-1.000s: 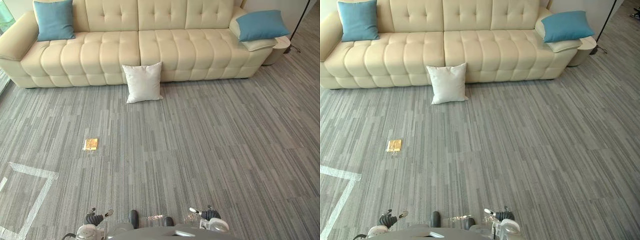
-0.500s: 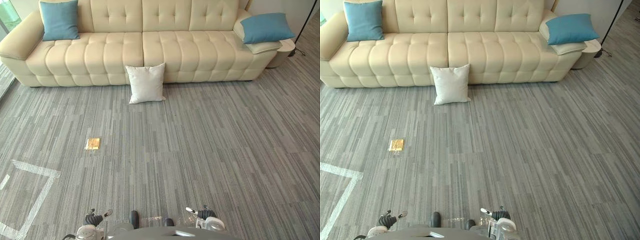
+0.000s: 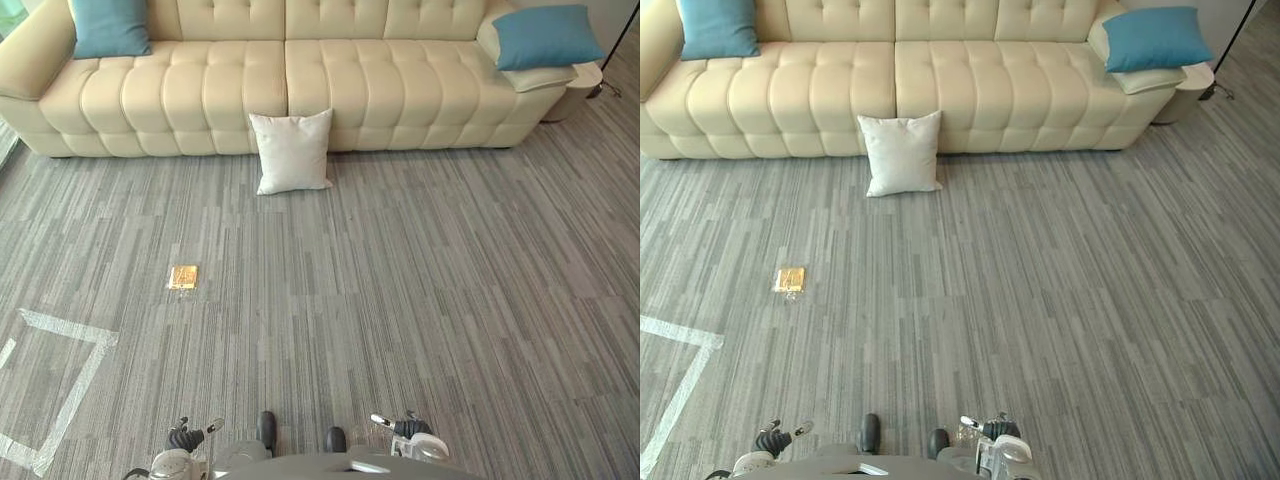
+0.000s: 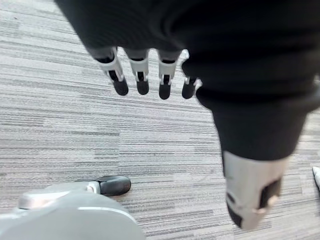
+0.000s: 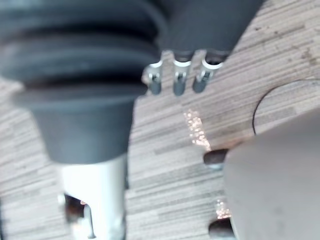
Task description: Pick up cushions and gather them together orderly.
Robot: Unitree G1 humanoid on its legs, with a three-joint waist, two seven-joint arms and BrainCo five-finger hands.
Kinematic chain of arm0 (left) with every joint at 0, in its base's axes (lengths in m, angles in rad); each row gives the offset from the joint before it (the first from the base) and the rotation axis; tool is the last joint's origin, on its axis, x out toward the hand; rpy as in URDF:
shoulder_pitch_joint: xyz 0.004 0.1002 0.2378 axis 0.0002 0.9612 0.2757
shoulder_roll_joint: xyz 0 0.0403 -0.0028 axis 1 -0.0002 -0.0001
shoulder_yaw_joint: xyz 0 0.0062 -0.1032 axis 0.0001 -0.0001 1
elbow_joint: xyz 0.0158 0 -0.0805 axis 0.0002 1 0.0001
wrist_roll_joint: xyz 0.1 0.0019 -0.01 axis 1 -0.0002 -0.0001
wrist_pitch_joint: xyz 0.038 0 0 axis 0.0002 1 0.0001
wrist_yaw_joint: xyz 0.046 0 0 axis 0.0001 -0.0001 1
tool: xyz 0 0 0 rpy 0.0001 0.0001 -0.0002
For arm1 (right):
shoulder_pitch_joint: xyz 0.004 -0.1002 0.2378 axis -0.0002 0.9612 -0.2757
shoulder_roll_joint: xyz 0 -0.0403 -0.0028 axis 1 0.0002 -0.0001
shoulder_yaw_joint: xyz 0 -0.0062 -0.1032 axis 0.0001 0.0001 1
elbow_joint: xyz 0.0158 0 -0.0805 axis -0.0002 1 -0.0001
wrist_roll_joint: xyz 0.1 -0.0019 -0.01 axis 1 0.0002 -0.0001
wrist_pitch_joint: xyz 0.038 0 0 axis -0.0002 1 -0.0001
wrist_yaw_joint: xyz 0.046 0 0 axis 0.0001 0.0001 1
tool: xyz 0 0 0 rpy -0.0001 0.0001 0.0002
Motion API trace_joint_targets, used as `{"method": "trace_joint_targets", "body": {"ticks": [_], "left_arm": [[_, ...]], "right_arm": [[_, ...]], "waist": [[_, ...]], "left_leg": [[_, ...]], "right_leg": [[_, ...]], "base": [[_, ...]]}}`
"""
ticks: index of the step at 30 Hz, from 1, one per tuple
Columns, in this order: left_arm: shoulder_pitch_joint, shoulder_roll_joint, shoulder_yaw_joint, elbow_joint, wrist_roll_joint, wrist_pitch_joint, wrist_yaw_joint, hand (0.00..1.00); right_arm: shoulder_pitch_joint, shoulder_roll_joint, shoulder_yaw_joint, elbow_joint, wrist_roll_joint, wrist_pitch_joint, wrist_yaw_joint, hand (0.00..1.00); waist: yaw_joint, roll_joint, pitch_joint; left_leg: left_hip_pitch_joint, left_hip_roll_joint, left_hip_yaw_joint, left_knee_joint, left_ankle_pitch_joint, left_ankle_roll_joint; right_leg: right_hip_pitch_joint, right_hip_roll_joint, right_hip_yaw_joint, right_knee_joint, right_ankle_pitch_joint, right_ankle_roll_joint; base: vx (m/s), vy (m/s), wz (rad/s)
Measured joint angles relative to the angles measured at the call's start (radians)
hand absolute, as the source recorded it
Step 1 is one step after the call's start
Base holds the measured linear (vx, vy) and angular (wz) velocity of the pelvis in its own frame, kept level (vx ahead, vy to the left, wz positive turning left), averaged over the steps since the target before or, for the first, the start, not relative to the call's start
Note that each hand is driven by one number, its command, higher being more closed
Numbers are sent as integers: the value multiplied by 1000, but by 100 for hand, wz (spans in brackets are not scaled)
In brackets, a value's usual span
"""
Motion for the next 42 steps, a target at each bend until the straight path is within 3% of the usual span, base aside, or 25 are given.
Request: {"method": "trace_joint_targets", "body": {"ticks": [10,11,12,13,16,19,20,23,25,26,27,28,29,30,31,32,33,35,37,38,39,42], "left_arm": [[-17,1,0,-16,0,0,1,0],[-19,-3,-1,-25,0,-1,1,0],[-19,-5,-1,-25,1,-1,1,0],[-20,-9,-5,-26,3,-2,2,0],[-23,-9,-38,-30,12,-1,1,0],[-31,-6,-32,-32,12,-1,3,0],[-35,-8,-29,-31,12,-1,3,0],[-55,-22,-26,-31,13,0,3,0],[-72,-33,-30,-31,14,0,3,0],[-85,-36,-40,-31,18,-1,1,0],[-89,-38,-41,-31,21,-1,1,0],[-88,-42,-38,-29,22,-1,0,0],[-101,-68,-28,-22,21,-3,0,0],[-110,-77,-23,-23,21,-5,-2,0],[-122,-101,-6,-28,21,-7,-2,0],[-117,-121,20,-31,18,-6,-2,0],[-110,-132,39,-33,12,-5,-1,0],[-102,-140,44,-68,8,-6,-3,0],[-99,-148,46,-110,8,-7,-6,0],[-93,-151,51,-138,8,-6,-8,0],[-91,-158,72,-146,8,-6,-9,0],[-91,-158,100,-170,-1,-6,-8,0]], "right_arm": [[-34,9,-20,-9,1,0,-1,0],[-34,8,-21,-17,1,1,-1,0],[-33,8,-21,-21,2,1,0,0],[-27,4,-23,-50,2,-1,-1,0],[-7,0,-19,-113,2,-1,0,0],[0,1,-18,-128,24,-3,0,0],[-3,-1,-19,-128,36,-8,0,0],[-17,-5,-18,-132,45,-20,0,0],[-28,-9,-18,-147,64,-26,0,0],[-26,-9,-19,-156,64,-27,0,0],[-23,-9,-19,-156,64,-26,0,0],[-7,-9,-25,-160,67,-26,0,0],[-14,-14,-52,-160,69,-24,0,0],[-22,-15,-65,-162,69,-24,0,0],[-24,-18,-87,-166,75,-25,0,0],[-19,-17,-84,-170,80,-22,0,0],[-12,-15,-66,-183,80,-22,0,0],[6,1,-42,-209,80,-21,0,0],[21,8,-23,-215,78,-25,1,0],[21,14,-15,-221,78,-23,2,0],[21,19,-15,-221,78,-22,2,0],[28,23,-18,-221,79,-17,2,0]], "waist": [[15,-3,4],[22,13,18],[22,16,20],[22,31,29],[16,51,42],[13,40,51],[9,40,54],[-2,53,63],[-17,66,75],[-32,55,83],[-36,45,87],[-44,35,86],[-48,56,91],[-43,72,96],[-41,86,106],[-44,92,110],[-47,92,112],[-46,95,111],[-24,95,110],[-1,94,109],[10,94,109],[23,94,108]], "left_leg": [[-53,-21,59,48,-74,31],[-73,-10,63,133,-136,40],[-74,-8,64,140,-142,41],[-75,-3,64,175,-177,50],[-31,-13,46,226,-242,80],[34,-17,19,243,-285,89],[88,-12,-4,220,-290,86],[149,21,-20,196,-311,50],[179,50,-36,187,-322,30],[207,51,-60,184,-332,8],[227,48,-72,184,-341,-12],[268,46,-97,183,-363,-49],[290,81,-117,197,-362,-63],[277,95,-110,221,-341,-100],[260,98,-105,286,-280,-132],[227,101,-87,421,-187,-107],[180,111,-76,585,-86,-110],[85,162,-49,861,-90,-109],[-14,225,8,1057,-101,-112],[-89,286,73,1161,-116,-89],[-147,329,115,1201,-135,-73],[-261,362,167,1164,-212,-68]], "right_leg": [[-72,-29,36,33,-16,26],[-103,-27,33,125,-34,52],[-107,-27,33,138,-39,57],[-144,-28,25,257,-69,61],[-335,-70,-17,732,-107,31],[-419,-77,-34,945,-183,14],[-455,-70,-82,952,-240,11],[-543,-15,-152,803,-249,-15],[-589,38,-171,585,-159,-37],[-604,56,-176,402,-48,-48],[-603,58,-172,328,4,-57],[-598,61,-144,245,136,-94],[-596,77,-152,305,207,-159],[-603,75,-164,346,178,-173],[-598,74,-182,401,135,-180],[-550,81,-185,418,80,-178],[-488,84,-181,411,41,-183],[-383,102,-180,378,-3,-190],[-290,125,-167,347,-41,-197],[-226,139,-143,325,-70,-196],[-179,145,-121,303,-83,-193],[-74,144,-74,226,-85,-183]], "base": [[81,33,-18],[102,86,-14],[105,106,-18],[64,97,-9],[151,117,9],[306,87,29],[422,37,35],[412,-9,26],[555,-47,42],[576,-58,54],[735,-105,70],[646,-140,57],[643,-156,49],[618,-187,29],[615,-218,15],[760,-279,13],[783,-264,13],[557,-176,11],[430,-131,-18],[534,-108,-47],[430,-53,-47],[415,16,-35]]}}
